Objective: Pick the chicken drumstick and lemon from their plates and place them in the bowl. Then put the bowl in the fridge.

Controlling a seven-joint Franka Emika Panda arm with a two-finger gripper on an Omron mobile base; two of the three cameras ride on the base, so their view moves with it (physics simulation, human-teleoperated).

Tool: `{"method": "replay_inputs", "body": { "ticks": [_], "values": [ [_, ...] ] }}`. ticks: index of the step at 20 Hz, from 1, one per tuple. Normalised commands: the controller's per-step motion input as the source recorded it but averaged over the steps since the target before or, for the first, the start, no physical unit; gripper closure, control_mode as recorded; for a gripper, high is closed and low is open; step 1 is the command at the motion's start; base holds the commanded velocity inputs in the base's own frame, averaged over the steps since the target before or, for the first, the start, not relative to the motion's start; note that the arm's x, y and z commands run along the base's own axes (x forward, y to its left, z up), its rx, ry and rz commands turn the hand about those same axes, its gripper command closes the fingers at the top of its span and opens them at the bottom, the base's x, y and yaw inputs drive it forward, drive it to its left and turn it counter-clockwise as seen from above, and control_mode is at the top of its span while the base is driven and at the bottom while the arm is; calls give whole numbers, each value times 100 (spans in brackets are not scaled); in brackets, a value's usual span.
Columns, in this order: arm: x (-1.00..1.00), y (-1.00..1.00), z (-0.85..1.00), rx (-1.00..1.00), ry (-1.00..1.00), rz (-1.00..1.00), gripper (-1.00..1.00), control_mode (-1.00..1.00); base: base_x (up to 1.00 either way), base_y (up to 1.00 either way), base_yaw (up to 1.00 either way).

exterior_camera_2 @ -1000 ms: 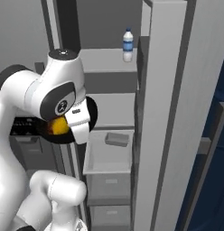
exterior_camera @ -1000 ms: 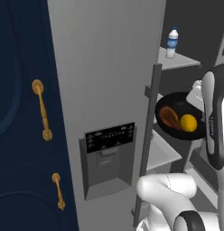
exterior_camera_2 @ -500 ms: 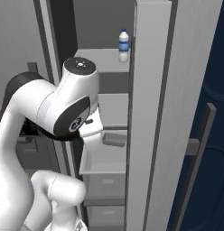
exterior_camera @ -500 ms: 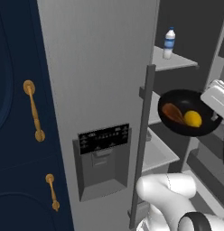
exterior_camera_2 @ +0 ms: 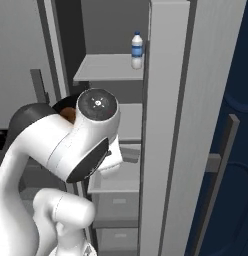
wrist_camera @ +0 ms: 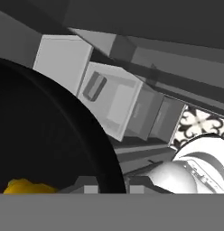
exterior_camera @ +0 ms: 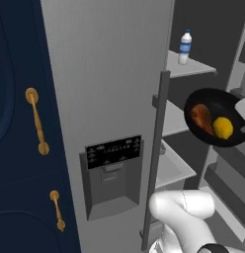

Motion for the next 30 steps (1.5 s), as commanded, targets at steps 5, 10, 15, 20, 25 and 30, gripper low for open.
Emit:
{"method": "replay_inputs", "body": {
  "ticks": [5, 10, 15, 20, 25, 30],
  "values": [
    [41, 52, -11, 0, -14, -41, 100, -100, 0, 0, 0],
    [36, 22, -7, 7, -7, -38, 100, -100, 0, 0, 0],
    [39, -3, -22, 18, 1, -4, 100, -100, 0, 0, 0],
    [69, -2, -29, 10, 11, 12, 100, -100, 0, 0, 0],
    [60, -1, -21, 3, 6, 10, 100, -100, 0, 0, 0],
    [51, -17, -24, 0, 6, 4, 100, -100, 0, 0, 0]
  ]
}}
